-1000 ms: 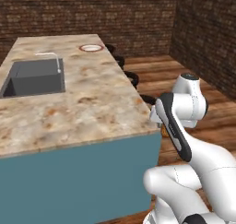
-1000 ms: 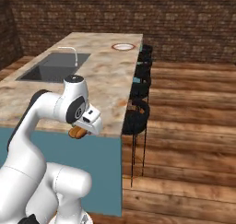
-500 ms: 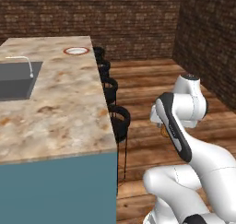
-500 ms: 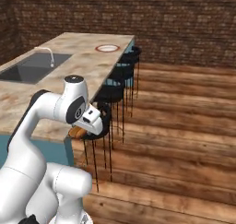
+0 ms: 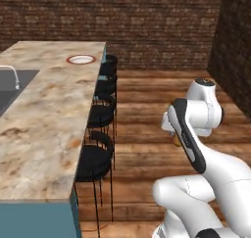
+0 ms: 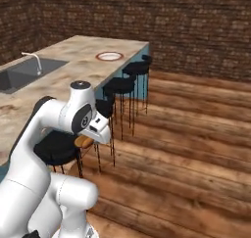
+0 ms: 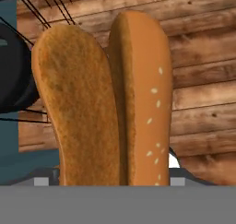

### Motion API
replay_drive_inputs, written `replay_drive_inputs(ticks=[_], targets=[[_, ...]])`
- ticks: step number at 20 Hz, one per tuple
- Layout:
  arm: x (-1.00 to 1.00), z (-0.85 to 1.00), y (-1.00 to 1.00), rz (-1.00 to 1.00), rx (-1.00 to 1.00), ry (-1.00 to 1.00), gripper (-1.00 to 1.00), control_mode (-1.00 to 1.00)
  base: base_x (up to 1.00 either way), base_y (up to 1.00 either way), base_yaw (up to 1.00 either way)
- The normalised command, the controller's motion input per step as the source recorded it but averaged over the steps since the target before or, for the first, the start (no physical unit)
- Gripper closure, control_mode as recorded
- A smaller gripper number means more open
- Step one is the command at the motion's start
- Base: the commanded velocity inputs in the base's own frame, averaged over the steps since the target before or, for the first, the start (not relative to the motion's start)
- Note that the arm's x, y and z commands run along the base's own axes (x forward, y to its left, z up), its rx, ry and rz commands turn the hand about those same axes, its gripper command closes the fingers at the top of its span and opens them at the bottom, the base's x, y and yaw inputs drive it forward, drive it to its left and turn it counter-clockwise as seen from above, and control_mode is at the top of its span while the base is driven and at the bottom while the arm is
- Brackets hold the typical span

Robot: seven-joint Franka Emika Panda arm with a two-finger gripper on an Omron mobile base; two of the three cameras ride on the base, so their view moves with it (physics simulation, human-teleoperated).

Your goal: Move the hot dog bun to the plate on the dining table and place the condiment next to that plate. Then navigate to the fridge and take the sausage and place it on the plate as well.

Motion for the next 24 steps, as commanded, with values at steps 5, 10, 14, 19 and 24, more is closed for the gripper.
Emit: replay_drive_inputs(ticks=[5,10,14,19,24], targets=[[0.00,0.00,0.00,0.00,0.00,0.00,1.00,1.00,0.93,-0.77,0.44],[0.00,0.00,0.00,0.00,0.00,0.00,1.00,1.00,0.92,-0.74,0.46],[0.00,0.00,0.00,0.00,0.00,0.00,1.00,1.00,0.92,-0.76,0.45],[0.00,0.00,0.00,0.00,0.00,0.00,1.00,1.00,0.84,-0.84,0.43],[0.00,0.00,0.00,0.00,0.00,0.00,1.00,1.00,0.79,-0.96,0.36]])
